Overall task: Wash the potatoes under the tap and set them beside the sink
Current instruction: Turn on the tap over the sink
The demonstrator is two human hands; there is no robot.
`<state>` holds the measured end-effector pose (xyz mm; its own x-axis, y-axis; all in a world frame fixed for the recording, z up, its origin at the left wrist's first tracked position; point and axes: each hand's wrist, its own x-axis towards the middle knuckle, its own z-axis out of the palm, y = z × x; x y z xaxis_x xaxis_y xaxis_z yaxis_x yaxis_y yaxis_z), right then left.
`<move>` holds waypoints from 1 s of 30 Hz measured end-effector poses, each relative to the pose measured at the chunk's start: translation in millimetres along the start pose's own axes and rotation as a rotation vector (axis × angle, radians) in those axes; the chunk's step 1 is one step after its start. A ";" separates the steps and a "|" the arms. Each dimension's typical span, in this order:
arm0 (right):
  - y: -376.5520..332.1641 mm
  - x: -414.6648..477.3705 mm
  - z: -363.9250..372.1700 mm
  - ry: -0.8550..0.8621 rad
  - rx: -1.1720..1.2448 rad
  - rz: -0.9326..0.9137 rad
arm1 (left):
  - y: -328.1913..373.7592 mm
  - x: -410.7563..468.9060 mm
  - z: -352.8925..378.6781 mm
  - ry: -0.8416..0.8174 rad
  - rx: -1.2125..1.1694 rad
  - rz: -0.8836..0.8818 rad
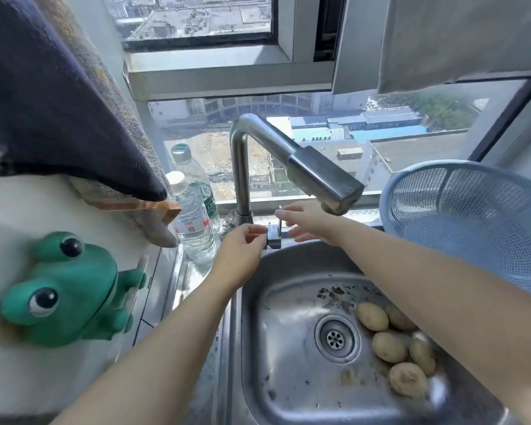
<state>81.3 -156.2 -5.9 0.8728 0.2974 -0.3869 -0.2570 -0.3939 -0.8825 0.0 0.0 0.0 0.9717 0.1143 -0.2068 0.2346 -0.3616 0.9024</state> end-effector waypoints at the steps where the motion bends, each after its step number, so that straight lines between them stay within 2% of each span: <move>1: -2.3 3.3 2.0 0.003 -0.007 0.022 | -1.1 2.0 0.0 -0.001 -0.011 -0.005; 9: 8.9 33.2 -1.0 -0.025 -0.014 0.071 | -3.1 9.4 0.1 0.017 -0.013 0.001; 30: 26.3 33.1 -14.8 -0.107 0.119 0.017 | 1.6 7.5 4.8 0.037 -0.001 0.000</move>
<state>109.6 -169.5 -38.0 0.8201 0.3853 -0.4230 -0.3247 -0.2954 -0.8985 7.8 -4.1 -1.9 0.9699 0.1488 -0.1928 0.2348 -0.3609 0.9026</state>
